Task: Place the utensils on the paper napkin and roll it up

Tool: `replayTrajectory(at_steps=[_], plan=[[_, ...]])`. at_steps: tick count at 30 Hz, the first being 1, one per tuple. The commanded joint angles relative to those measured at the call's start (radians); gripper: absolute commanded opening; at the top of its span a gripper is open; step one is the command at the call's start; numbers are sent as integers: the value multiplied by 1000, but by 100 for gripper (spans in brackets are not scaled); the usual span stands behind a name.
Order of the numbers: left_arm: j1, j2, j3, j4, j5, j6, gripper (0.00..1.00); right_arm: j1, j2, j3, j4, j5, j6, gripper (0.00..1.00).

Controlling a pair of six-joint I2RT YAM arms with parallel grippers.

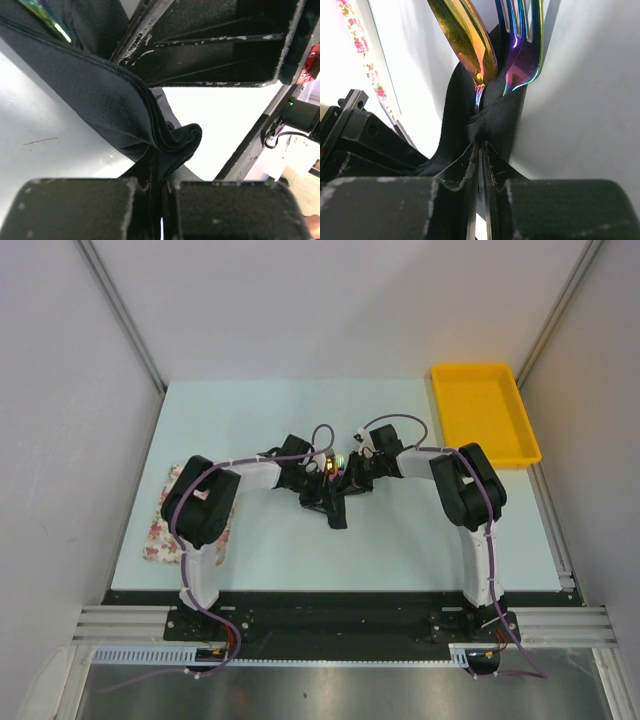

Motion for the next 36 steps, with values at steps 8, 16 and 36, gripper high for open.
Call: replayTrajectory(at_steps=[8,16,36], plan=[[-48,-5,70,-22,-28,60,0,22,41,-3,-6,97,-33,10],[-39,76,54,-4,72,80,32,22,20,12,-12,65,-25,11],[-21,102,52,-4,72,107,72,-103,-111,146,-268,-55,-116,71]])
